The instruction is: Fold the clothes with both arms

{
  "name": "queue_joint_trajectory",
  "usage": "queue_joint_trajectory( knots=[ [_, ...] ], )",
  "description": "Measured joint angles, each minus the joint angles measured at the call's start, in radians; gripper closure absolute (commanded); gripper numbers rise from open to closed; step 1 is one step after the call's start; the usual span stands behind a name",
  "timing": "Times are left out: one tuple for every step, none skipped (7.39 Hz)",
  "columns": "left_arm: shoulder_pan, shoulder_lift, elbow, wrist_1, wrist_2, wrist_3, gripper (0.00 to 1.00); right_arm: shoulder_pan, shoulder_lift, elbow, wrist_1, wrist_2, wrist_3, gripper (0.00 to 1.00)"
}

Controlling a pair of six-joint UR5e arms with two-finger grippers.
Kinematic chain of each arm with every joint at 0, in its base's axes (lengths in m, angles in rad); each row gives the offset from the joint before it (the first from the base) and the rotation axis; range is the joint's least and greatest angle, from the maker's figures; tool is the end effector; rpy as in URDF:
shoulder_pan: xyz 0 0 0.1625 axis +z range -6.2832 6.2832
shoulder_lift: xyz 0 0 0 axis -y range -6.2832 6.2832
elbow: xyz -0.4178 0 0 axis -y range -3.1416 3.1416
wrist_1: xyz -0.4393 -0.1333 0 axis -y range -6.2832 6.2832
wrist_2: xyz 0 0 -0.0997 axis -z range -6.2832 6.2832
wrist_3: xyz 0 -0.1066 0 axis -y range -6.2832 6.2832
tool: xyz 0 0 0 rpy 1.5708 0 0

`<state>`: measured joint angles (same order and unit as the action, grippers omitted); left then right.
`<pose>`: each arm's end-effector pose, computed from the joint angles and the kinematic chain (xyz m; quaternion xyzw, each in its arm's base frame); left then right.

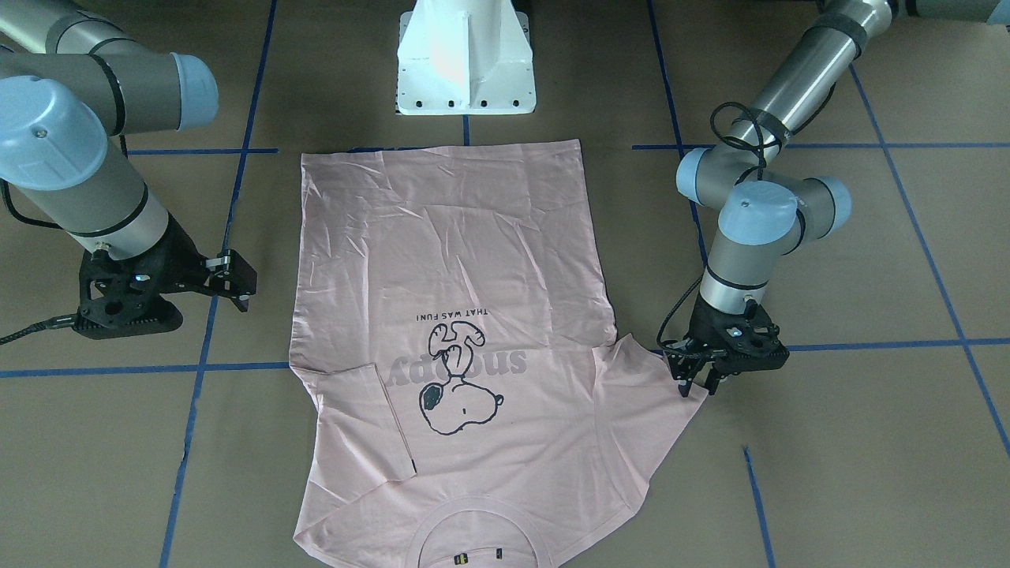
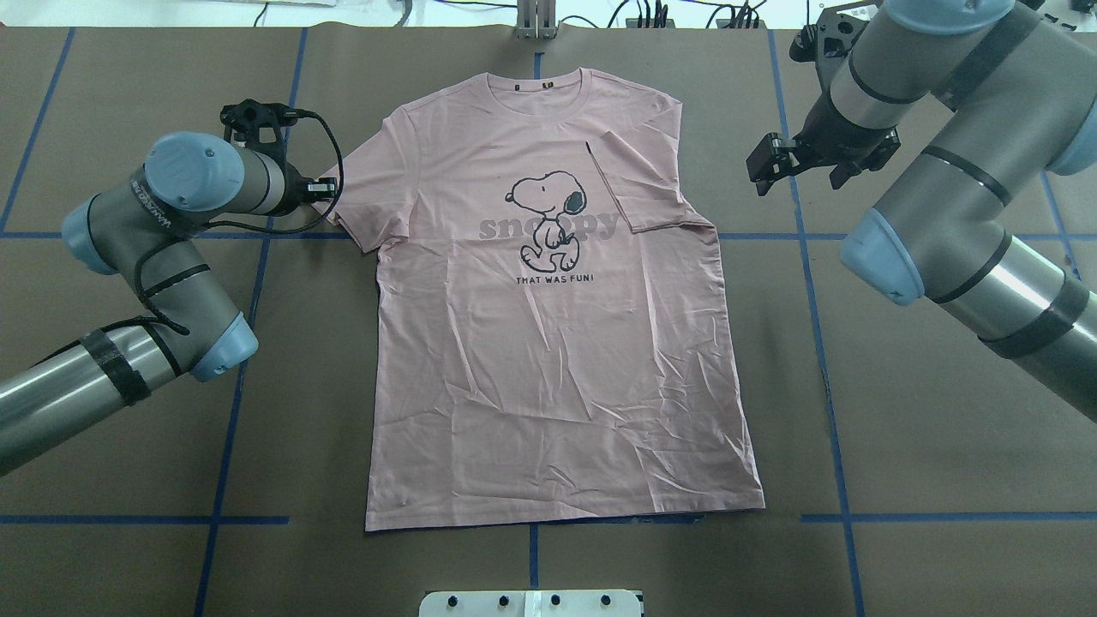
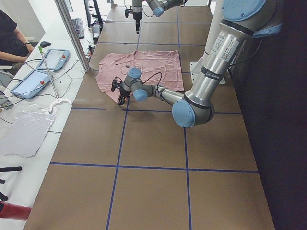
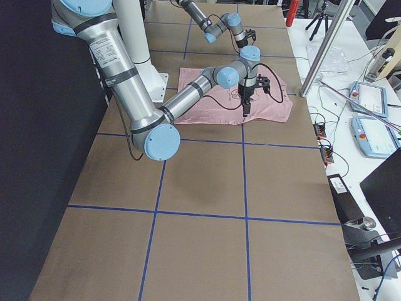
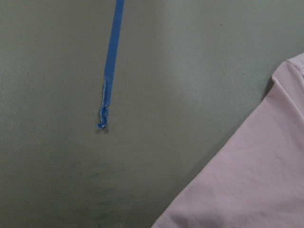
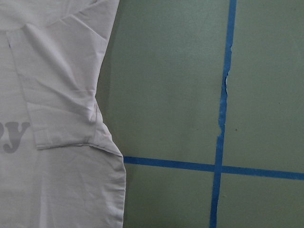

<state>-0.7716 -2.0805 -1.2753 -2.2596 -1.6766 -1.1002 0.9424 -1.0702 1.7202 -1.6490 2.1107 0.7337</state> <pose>0.4726 -0.6300 0.4212 0.2149 0.3820 -0.1119 0.8918 -0.3383 -0.5991 0.2861 0.0501 -0.3699 -0.0264 0.9273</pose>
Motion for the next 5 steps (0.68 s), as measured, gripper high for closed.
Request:
queue_joint_trajectory(
  knots=[
    [0.000,0.000,0.000,0.000,0.000,0.000,1.00,0.000,0.001,0.000,0.000,0.000,0.000,0.00],
    [0.000,-0.001,-0.002,-0.001,-0.001,-0.001,1.00,0.000,0.002,0.000,0.001,0.000,0.001,0.00],
    [-0.001,-0.003,-0.019,0.002,-0.004,-0.001,1.00,-0.001,0.002,-0.001,0.002,0.000,0.001,0.00],
    [-0.005,-0.006,-0.068,0.024,-0.017,-0.009,1.00,0.000,0.000,-0.001,0.009,0.000,0.001,0.00],
    [-0.005,-0.021,-0.123,0.066,-0.037,-0.041,1.00,0.000,-0.004,-0.001,0.021,0.000,0.002,0.00]
  ],
)
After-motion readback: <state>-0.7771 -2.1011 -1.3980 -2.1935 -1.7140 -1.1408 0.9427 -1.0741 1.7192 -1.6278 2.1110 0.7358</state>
